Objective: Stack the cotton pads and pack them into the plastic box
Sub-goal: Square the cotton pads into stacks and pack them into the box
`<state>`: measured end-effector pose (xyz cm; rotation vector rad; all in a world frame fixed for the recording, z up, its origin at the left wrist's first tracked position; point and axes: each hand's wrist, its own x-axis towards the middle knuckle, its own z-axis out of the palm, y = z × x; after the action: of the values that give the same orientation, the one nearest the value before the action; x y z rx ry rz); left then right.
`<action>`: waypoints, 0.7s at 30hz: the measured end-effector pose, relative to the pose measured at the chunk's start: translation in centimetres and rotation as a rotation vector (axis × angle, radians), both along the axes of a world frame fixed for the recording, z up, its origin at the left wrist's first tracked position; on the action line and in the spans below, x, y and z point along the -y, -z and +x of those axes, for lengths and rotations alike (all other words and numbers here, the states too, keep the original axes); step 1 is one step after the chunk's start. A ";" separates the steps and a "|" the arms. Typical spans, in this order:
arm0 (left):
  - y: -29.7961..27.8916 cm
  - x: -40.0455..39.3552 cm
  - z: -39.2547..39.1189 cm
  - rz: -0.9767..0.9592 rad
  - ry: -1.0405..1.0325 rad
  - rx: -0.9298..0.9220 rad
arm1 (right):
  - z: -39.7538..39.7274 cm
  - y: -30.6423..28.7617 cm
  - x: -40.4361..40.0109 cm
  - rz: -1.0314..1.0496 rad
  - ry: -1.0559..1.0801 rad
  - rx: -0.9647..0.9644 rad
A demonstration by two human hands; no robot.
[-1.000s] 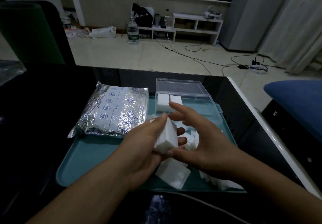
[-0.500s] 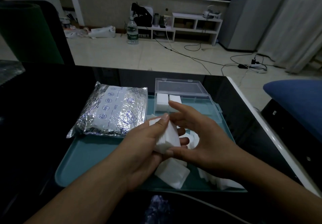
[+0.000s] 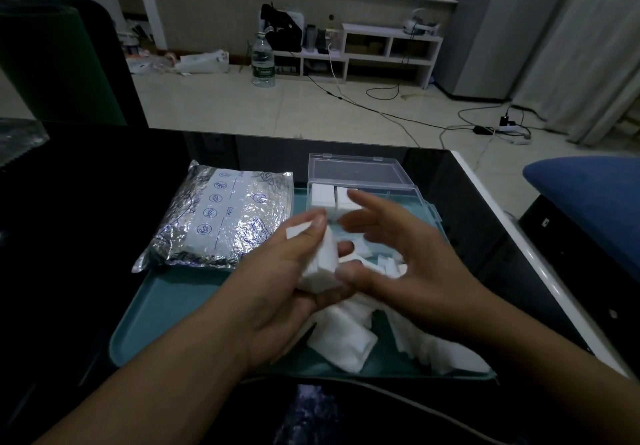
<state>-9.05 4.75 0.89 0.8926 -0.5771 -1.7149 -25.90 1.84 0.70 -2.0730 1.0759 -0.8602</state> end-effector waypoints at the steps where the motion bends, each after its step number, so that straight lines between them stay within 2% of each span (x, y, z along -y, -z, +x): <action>1: 0.0 0.2 0.3 -0.001 -0.025 0.003 | -0.3 0.1 0.4 -0.022 0.047 0.005; 3: -0.2 0.4 0.8 0.006 -0.048 0.007 | -0.9 0.5 1.3 -0.081 0.158 -0.088; 5: -0.2 0.6 1.2 0.029 -0.064 -0.002 | -1.4 1.1 1.8 -0.148 0.220 -0.308; 7: -0.2 0.6 1.3 0.050 -0.076 -0.006 | -1.5 1.8 2.0 -0.140 0.195 -0.523; 10: -0.1 0.7 1.2 0.070 -0.097 -0.005 | -1.0 2.5 1.9 -0.086 0.153 -0.697; 12: -0.1 0.7 1.2 0.074 -0.102 -0.004 | -0.6 2.7 2.0 -0.120 0.169 -0.740; 21: -0.2 0.5 1.0 0.075 -0.104 -0.002 | -0.8 3.4 2.7 -0.133 0.241 -0.718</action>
<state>-8.01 4.23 1.07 0.9581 -0.4595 -1.6515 -26.66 -0.83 -2.71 -2.4717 1.7009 -0.2763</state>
